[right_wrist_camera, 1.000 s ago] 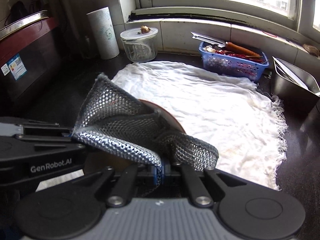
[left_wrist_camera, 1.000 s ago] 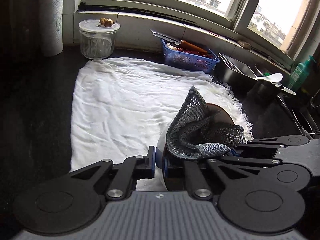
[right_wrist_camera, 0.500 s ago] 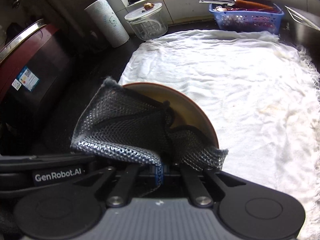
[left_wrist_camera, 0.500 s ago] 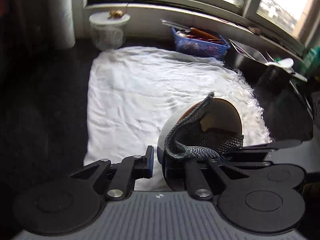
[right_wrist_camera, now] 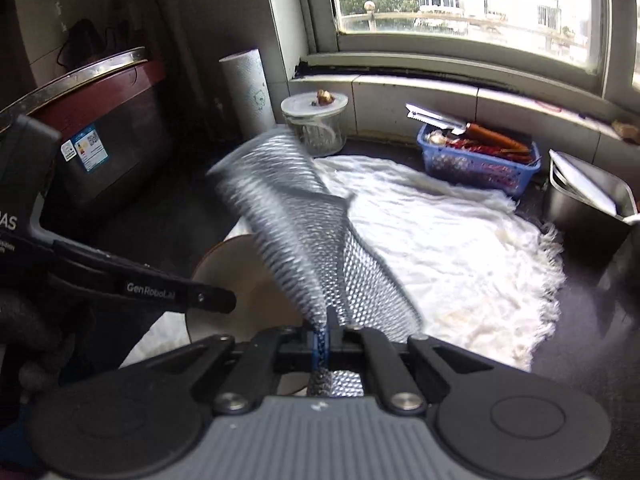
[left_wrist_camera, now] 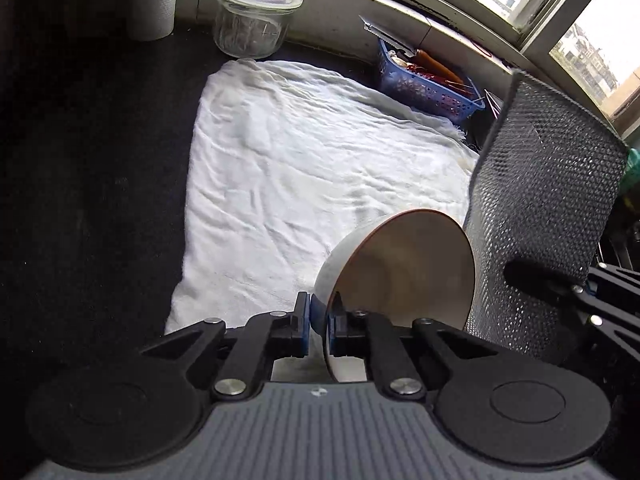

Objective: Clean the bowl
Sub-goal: 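Lift the mesh cloth out of the bowl with the right gripper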

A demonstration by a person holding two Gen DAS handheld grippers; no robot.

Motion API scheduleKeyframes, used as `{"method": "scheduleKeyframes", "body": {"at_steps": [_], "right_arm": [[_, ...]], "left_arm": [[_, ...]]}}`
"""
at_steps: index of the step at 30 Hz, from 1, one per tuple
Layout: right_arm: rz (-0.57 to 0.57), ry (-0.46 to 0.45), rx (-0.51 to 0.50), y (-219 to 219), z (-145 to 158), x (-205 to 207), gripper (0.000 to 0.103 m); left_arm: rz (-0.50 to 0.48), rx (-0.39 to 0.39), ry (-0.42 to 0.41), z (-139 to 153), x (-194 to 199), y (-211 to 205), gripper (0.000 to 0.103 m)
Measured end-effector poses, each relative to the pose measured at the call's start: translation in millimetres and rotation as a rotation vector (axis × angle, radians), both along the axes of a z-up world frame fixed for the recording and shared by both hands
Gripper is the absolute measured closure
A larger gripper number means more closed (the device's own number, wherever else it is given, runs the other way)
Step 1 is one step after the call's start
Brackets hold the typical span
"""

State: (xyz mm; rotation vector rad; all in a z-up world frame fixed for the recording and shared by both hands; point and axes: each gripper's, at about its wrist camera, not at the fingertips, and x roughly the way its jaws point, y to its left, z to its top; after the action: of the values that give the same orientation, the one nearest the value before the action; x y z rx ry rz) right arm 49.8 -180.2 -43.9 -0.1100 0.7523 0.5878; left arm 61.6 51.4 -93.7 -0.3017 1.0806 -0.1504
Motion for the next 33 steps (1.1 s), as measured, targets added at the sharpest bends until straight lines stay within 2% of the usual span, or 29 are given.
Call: {"method": "scheduleKeyframes", "body": {"at_steps": [3,7,10,13,18,21,22,24,29,33], "right_arm": [[-0.008,-0.069,-0.04,-0.6,9.4,5.2,0.1],[0.053,-0.192,-0.129,8.6,8.4,8.2,0.1],[0.162,-0.341,-0.209,17.3,5.5,-1.4,0.1],[0.297,-0.436,-0.244,23.0,-0.7,-10.9,0.1],[0.52,-0.527,-0.359,30.4,-22.3,-27.6,0.099],[0.582,-0.499,-0.397,31.4,-28.0,-29.9,0.078],[0.59,-0.467,-0.399,32.0,-28.3,-28.4,0.066],[0.595,-0.39,-0.384,33.3,-27.9,-24.7,0.057],[0.562,-0.26,-0.297,31.4,-29.7,-19.3,0.054],[0.5,-0.166,-0.165,23.1,-19.1,-12.7,0.051]], "left_arm": [[0.0,0.01,-0.004,-0.4,1.6,-1.2,0.096],[0.001,0.014,-0.003,-0.2,4.8,-2.0,0.096],[0.008,0.008,0.004,-1.0,5.2,-1.0,0.096],[0.01,0.001,0.01,-0.5,6.4,-0.1,0.096],[0.013,-0.009,0.02,-0.8,8.7,2.0,0.096],[0.016,-0.011,0.019,-0.2,9.3,1.7,0.096],[0.017,-0.012,0.019,0.0,9.5,1.6,0.096],[0.019,-0.015,0.018,0.1,10.2,1.6,0.096],[0.019,-0.016,0.017,0.1,12.2,1.6,0.096],[0.019,-0.017,0.017,-0.1,12.9,1.4,0.096]]}}
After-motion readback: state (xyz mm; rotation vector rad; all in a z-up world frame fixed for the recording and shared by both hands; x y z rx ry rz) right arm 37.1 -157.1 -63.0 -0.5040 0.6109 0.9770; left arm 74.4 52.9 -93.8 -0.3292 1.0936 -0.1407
